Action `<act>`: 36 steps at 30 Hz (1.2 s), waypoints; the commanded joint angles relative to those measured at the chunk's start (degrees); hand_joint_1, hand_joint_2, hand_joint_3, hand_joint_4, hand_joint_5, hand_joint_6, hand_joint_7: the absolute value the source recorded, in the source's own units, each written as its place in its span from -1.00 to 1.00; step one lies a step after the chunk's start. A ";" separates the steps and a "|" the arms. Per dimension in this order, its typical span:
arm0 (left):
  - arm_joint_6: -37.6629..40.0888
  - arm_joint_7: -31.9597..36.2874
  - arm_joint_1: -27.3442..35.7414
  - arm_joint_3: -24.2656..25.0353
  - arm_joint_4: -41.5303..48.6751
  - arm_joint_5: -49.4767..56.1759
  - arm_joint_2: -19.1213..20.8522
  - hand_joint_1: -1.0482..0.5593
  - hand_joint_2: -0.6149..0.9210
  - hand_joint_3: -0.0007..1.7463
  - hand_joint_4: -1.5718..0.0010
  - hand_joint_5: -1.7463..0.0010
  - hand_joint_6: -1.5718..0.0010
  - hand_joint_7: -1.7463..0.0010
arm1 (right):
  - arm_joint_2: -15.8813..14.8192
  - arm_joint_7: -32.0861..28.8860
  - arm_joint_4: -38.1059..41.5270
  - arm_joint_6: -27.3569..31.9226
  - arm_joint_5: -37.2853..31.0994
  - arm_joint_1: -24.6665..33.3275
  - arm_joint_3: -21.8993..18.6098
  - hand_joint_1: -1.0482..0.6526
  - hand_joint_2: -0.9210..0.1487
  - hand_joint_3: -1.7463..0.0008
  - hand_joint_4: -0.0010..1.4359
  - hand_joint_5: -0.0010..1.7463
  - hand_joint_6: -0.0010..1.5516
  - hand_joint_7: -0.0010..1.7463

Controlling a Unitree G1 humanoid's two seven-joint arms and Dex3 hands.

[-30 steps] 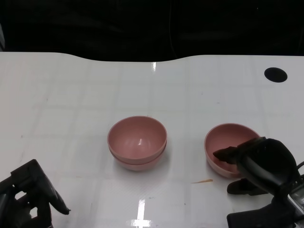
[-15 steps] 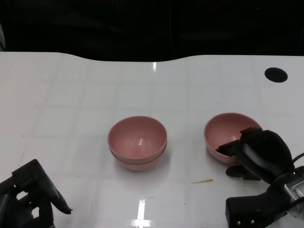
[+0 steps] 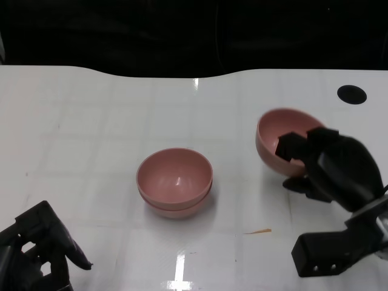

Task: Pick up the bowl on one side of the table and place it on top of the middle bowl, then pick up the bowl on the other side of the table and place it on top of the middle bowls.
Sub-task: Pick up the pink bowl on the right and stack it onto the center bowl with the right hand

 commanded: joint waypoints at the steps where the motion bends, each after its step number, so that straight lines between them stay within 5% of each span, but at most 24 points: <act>1: -0.65 0.44 0.01 0.38 0.14 0.51 0.45 0.77 0.84 0.48 -0.22 -1.00 0.11 -1.00 | -1.94 4.38 -6.92 0.53 2.49 1.48 -2.60 0.15 -1.00 0.81 0.07 1.00 -0.24 1.00; 6: -0.87 -0.10 -0.32 0.80 0.97 0.10 0.86 0.77 0.85 0.47 -0.22 -1.00 0.11 -1.00 | -1.57 15.51 -17.13 1.05 9.25 1.67 -5.66 0.09 -0.99 0.70 0.15 1.00 -0.16 1.00; 8: -1.14 -0.17 -0.40 0.85 1.21 0.45 1.06 0.78 0.84 0.48 -0.22 -1.00 0.11 -1.00 | -1.45 20.84 -20.80 2.46 11.49 1.60 -6.31 0.09 -0.69 0.32 0.15 1.00 -0.16 1.00; 11: -1.40 -0.01 -0.44 0.75 1.35 1.17 1.23 0.78 0.84 0.47 -0.21 -1.00 0.11 -1.00 | -0.43 27.03 -24.41 2.16 15.13 -0.09 -6.48 0.09 -0.51 0.10 0.18 1.00 -0.14 1.00; 19: -1.48 -0.05 -0.27 0.55 1.21 1.22 1.00 0.78 0.84 0.45 -0.20 -1.00 0.13 -1.00 | 4.26 38.26 -26.19 2.56 18.24 -5.76 -3.70 0.07 -0.33 -0.06 0.21 1.00 -0.14 1.00; 25: -1.50 0.34 -0.15 0.30 1.02 1.71 0.84 0.78 0.85 0.44 -0.20 -1.00 0.13 -1.00 | 6.01 39.70 -24.60 -0.02 15.53 -7.62 -2.10 0.07 -0.30 -0.08 0.22 1.00 -0.13 1.00; 27: -1.34 0.95 0.05 -0.09 0.53 2.41 0.54 0.78 0.85 0.43 -0.19 -1.00 0.14 -1.00 | 7.38 39.42 -21.35 -4.31 12.33 -10.63 1.75 0.06 -0.47 0.44 0.22 1.00 -0.16 1.00; 29: -1.28 1.25 0.14 -0.25 0.31 2.75 0.43 0.76 0.84 0.43 -0.19 -1.00 0.14 -1.00 | 7.92 39.29 -19.60 -6.26 11.29 -11.92 3.03 0.03 -0.63 0.69 0.23 1.00 -0.13 0.93; 33: -0.92 1.83 0.22 -0.52 -0.10 3.20 0.13 0.76 0.84 0.43 -0.19 -1.00 0.14 -1.00 | 9.05 38.92 -17.06 -8.72 9.90 -13.15 4.35 0.01 -0.70 0.76 0.24 0.97 -0.11 0.89; 36: -0.43 2.66 0.36 -0.98 -0.57 3.56 -0.25 0.76 0.85 0.43 -0.19 -1.00 0.13 -1.00 | 10.59 39.08 -13.97 -11.15 7.89 -14.85 7.21 -0.06 -0.82 0.77 0.35 0.69 -0.01 0.67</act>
